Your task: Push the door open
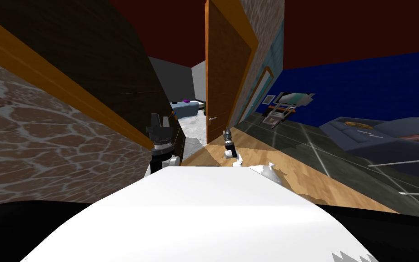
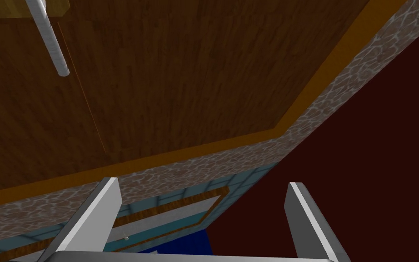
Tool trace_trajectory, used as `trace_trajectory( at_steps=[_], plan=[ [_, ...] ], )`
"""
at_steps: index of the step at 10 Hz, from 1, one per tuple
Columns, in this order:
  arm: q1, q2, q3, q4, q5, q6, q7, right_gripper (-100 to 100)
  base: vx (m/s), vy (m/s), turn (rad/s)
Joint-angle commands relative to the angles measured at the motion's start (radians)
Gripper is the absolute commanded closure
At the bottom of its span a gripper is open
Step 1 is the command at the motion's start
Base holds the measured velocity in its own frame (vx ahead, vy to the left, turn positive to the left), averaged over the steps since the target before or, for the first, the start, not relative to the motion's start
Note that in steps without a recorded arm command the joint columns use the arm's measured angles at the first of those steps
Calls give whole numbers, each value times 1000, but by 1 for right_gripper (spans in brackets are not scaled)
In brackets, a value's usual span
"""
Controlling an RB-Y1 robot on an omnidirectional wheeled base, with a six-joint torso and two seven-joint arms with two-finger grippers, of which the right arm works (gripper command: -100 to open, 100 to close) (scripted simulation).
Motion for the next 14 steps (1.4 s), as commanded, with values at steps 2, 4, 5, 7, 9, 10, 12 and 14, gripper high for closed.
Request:
trace_trajectory(
  at_steps=[2,4,5,7,9,10,12,14],
  plan=[
    [-45,2,16,74,4,0,-5,-100,78,-109,65],
    [-82,2,27,127,6,1,-10,-100,82,-89,60],
    [-100,3,33,157,7,1,-13,-100,81,-91,68],
    [-137,4,43,214,9,2,-18,-100,84,-105,66],
    [-173,6,54,270,12,3,-24,-100,67,-113,63],
    [-191,8,60,297,13,3,-26,-100,56,-97,63],
    [-226,12,70,351,15,4,-31,-100,86,-91,61],
    [-262,15,81,404,17,5,-36,-100,85,-97,62]
  ],
)
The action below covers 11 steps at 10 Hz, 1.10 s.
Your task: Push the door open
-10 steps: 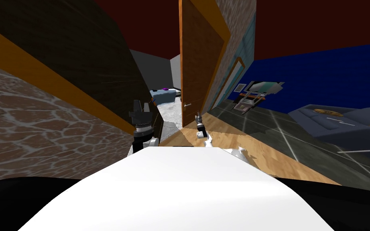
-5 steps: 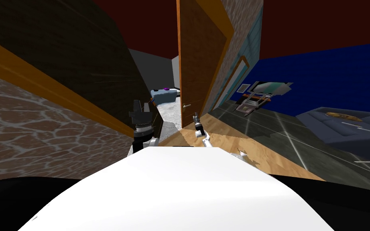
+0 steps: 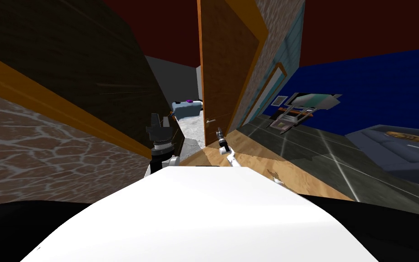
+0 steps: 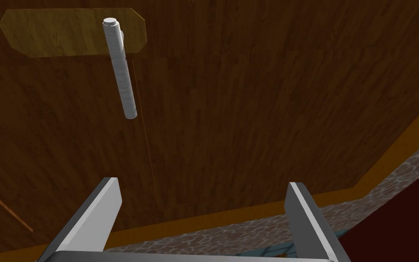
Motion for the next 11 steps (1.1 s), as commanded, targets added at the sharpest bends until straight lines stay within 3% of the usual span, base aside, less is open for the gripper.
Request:
trace_trajectory(
  at_steps=[1,10,11],
  plan=[
    [-23,0,10,42,2,-3,-6,-100,84,-114,57],
    [-167,29,53,262,10,1,-27,-100,71,-100,54],
    [-197,37,62,308,12,1,-31,-100,69,-134,85]
  ],
)
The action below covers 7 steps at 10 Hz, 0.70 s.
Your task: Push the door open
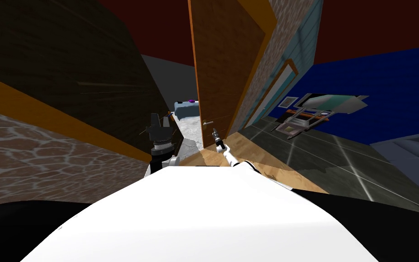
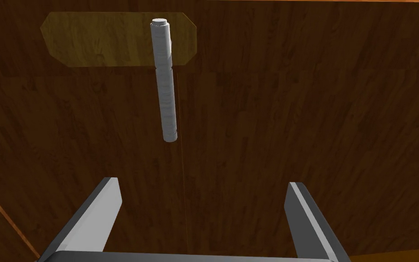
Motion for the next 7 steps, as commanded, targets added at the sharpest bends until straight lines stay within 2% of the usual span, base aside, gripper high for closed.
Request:
trace_trajectory(
  at_steps=[1,3,4,6,7],
  plan=[
    [-23,5,11,30,2,10,-7,-100,78,-132,83],
    [-49,13,19,70,4,11,-10,-100,83,-96,39],
    [-49,13,19,70,4,11,-10,-100,44,-54,15],
    [-75,22,26,109,5,11,-14,-100,40,-48,37],
    [-98,31,33,143,7,12,-17,-100,60,-77,82]
  ],
)
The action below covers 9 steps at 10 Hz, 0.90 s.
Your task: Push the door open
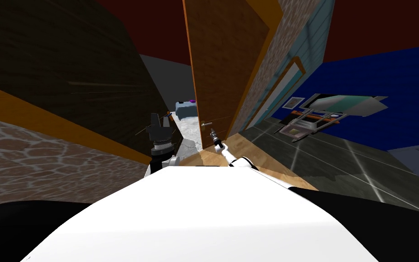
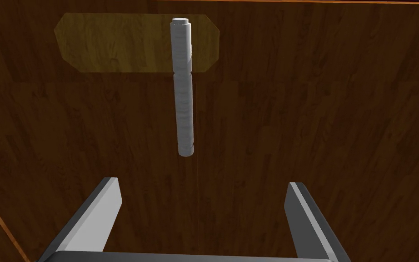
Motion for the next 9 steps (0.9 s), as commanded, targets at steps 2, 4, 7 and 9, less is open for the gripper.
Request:
trace_trajectory(
  at_steps=[2,4,7,9],
  plan=[
    [-43,17,13,65,3,2,-7,-100,83,-103,46],
    [-53,22,16,81,3,3,-8,-100,54,-81,23],
    [-83,37,25,126,5,3,-13,-100,41,-55,33],
    [-117,58,35,179,7,4,-18,-100,74,-94,60]
  ],
)
